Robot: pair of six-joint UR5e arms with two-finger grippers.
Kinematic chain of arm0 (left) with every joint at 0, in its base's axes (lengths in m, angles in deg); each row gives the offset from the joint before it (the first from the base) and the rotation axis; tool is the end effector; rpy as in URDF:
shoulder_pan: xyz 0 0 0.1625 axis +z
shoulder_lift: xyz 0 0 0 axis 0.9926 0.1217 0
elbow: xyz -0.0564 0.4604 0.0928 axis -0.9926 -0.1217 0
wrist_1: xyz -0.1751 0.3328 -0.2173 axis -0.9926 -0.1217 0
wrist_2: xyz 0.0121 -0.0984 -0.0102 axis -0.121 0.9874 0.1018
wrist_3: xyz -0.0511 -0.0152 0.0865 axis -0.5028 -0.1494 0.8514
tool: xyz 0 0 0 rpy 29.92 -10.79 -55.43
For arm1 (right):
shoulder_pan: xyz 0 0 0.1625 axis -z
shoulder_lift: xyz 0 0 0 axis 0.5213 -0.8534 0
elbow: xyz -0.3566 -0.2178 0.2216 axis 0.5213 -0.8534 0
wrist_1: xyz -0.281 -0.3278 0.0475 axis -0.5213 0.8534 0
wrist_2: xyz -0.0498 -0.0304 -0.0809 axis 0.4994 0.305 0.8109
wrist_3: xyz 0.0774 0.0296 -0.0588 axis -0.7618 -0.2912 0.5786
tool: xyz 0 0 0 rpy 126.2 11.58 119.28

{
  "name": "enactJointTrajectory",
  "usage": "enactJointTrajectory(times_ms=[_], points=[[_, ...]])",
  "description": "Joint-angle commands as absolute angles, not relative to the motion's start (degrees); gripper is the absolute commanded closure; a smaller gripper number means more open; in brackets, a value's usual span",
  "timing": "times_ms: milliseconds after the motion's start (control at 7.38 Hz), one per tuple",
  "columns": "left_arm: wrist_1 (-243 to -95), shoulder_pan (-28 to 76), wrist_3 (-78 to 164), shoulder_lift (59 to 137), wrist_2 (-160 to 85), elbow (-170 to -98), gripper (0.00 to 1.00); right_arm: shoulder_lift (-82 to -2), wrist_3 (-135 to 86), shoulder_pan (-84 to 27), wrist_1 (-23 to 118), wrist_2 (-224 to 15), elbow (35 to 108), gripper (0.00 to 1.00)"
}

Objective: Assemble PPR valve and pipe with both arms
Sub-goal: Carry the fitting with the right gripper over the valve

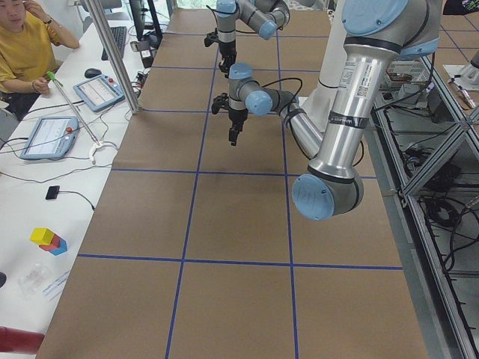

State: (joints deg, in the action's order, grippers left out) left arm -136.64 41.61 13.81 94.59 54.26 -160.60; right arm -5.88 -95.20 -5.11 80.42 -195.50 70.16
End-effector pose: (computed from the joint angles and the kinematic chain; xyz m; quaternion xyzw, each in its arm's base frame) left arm 0.3625 -0.4440 0.3460 0.0812 0.3598 0.1011 0.9240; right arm -0.5478 -0.5200 0.0880 -0.0778 -0.3665 0.2022 0.9048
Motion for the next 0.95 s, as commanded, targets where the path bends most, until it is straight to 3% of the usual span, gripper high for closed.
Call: enactJointTrajectory(times_ms=[0,812], points=[[-136.6,41.6,13.7,94.6,54.3,-160.5,0.00,-3.0,-96.1,-3.4,79.9,-193.9,65.3,1.00],[-136.6,41.6,13.6,94.6,54.2,-160.5,0.00,-5.8,-96.5,-1.7,77.2,-191.3,65.5,1.00]])
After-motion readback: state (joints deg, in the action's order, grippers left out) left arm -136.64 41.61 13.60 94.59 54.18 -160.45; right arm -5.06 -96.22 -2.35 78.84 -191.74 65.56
